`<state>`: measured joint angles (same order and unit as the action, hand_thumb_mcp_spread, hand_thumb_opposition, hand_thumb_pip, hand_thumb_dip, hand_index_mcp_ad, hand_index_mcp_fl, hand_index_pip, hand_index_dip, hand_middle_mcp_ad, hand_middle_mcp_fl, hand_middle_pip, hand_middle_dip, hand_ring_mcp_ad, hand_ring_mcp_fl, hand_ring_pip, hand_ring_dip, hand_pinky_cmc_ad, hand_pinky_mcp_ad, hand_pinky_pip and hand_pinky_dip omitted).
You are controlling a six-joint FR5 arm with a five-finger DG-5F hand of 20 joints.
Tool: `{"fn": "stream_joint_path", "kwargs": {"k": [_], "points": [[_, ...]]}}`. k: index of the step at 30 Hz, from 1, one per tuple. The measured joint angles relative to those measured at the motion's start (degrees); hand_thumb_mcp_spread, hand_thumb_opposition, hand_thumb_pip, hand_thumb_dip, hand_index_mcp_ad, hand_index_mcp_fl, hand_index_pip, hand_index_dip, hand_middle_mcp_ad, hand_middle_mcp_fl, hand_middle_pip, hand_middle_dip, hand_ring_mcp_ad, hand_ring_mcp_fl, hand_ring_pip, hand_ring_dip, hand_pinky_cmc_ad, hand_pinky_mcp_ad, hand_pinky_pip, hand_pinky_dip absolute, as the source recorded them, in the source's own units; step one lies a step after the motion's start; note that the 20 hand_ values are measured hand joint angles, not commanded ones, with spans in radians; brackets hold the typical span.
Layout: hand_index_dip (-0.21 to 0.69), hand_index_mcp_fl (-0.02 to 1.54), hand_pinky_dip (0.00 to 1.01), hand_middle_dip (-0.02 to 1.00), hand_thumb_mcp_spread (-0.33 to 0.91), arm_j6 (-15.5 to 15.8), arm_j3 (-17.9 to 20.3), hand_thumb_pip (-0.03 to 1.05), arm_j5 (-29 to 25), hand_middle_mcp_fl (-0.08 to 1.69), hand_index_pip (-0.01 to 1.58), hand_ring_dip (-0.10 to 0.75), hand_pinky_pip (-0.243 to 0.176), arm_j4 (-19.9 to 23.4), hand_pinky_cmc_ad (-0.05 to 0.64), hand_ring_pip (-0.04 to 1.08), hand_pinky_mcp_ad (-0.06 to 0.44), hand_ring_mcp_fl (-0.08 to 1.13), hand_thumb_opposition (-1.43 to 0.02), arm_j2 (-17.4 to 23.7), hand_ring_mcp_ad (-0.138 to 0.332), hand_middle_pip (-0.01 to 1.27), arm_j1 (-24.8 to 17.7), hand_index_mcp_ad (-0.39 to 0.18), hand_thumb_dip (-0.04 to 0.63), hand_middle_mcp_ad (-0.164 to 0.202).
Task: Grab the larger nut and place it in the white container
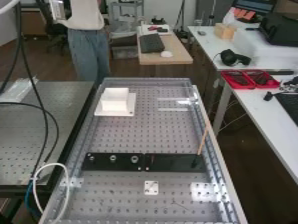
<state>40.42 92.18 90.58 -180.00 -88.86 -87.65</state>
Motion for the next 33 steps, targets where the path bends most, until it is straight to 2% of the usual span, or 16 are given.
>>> {"fn": "stream_joint_path", "kwargs": {"k": [5,6,8,9,11,12,15,16,17,18,19,21,24,25,31,33], "points": [[-0.005,0.02,0.02,0.03,0.01,0.6,0.4,0.02,-0.6,0.01,0.00,0.019,-0.010,0.0,0.031,0.01,0.033,0.00,-0.02,0.8,0.051,0.02,-0.4,0.024,0.000,0.049],[-0.005,0.02,0.05,0.03,0.04,0.7,0.4,0.11,-0.6,0.01,0.01,0.019,-0.010,0.0,0.031,0.01,0.033,0.00,-0.07,0.9,0.051,0.02,-0.4,0.024,0.014,0.049],[-0.005,0.02,0.17,0.06,0.18,0.8,0.5,0.38,-0.7,0.00,0.02,0.026,-0.010,0.1,0.063,0.02,0.066,0.00,-0.24,1.1,0.051,0.06,-0.4,0.012,0.049,0.049],[-0.005,0.02,0.22,0.08,0.21,0.9,0.5,0.40,-0.7,0.01,0.03,0.037,-0.010,0.1,0.089,0.03,0.101,0.00,-0.30,1.2,0.045,0.07,-0.4,0.009,0.051,0.049],[-0.005,0.02,0.34,0.13,0.20,0.9,0.6,0.39,-0.8,0.01,0.04,0.059,-0.042,0.0,0.157,0.04,0.150,0.00,-0.46,1.3,0.065,0.09,-0.4,-0.010,0.065,0.051],[-0.005,0.02,0.38,0.13,0.20,1.0,0.6,0.39,-0.8,0.01,0.05,0.059,-0.044,0.0,0.180,0.04,0.176,0.00,-0.49,1.3,0.075,0.09,-0.4,-0.017,0.065,0.049],[-0.007,0.02,0.44,0.16,0.21,1.0,0.5,0.44,-0.8,0.01,0.06,0.072,-0.056,-0.1,0.250,0.06,0.229,0.00,-0.61,1.3,0.124,0.10,-0.4,-0.016,0.066,0.051],[-0.007,0.02,0.46,0.18,0.21,1.0,0.6,0.45,-0.8,0.00,0.07,0.087,-0.061,-0.1,0.267,0.06,0.248,0.00,-0.62,1.3,0.117,0.11,-0.4,-0.016,0.063,0.049],[-0.007,0.02,0.49,0.18,0.21,1.0,0.6,0.45,-0.8,0.00,0.07,0.087,-0.058,-0.1,0.290,0.07,0.265,0.00,-0.63,1.3,0.134,0.11,-0.4,-0.016,0.066,0.051],[-0.007,0.02,0.50,0.19,0.21,1.0,0.6,0.45,-0.8,0.01,0.07,0.087,-0.066,-0.1,0.297,0.07,0.260,0.00,-0.65,1.3,0.136,0.12,-0.4,-0.019,0.066,0.051],[-0.007,0.02,0.51,0.19,0.21,1.0,0.6,0.45,-0.9,0.01,0.07,0.087,-0.075,0.0,0.312,0.07,0.276,0.00,-0.66,1.3,0.134,0.12,-0.3,-0.019,0.066,0.051],[-0.007,0.02,0.54,0.19,0.21,1.4,0.9,0.46,-1.2,0.01,0.07,0.094,-0.075,0.1,0.328,0.07,0.283,0.00,-0.68,1.3,0.152,0.12,-0.3,-0.016,0.063,0.052],[-0.007,0.02,0.55,0.20,0.21,1.5,2.0,0.47,-1.6,0.01,0.07,0.098,-0.075,0.5,0.330,0.08,0.295,0.00,-0.70,1.3,0.154,0.13,0.0,-0.017,0.066,0.051],[-0.007,0.02,0.56,0.21,0.20,1.5,2.2,0.47,-1.7,0.01,0.08,0.101,-0.080,0.6,0.351,0.08,0.307,0.00,-0.70,1.3,0.152,0.13,0.1,-0.017,0.063,0.054],[-0.007,0.02,0.57,0.21,0.20,1.9,5.4,0.48,-2.2,0.01,0.08,0.103,-0.091,2.9,0.346,0.08,0.309,0.00,-0.71,1.6,0.171,0.13,0.9,-0.019,0.066,0.068],[-0.003,0.02,0.57,0.21,0.20,2.1,7.4,0.48,-2.3,0.00,0.09,0.103,-0.091,4.8,0.367,0.08,0.311,0.00,-0.73,1.8,0.169,0.13,1.5,-0.021,0.066,0.066]]}}
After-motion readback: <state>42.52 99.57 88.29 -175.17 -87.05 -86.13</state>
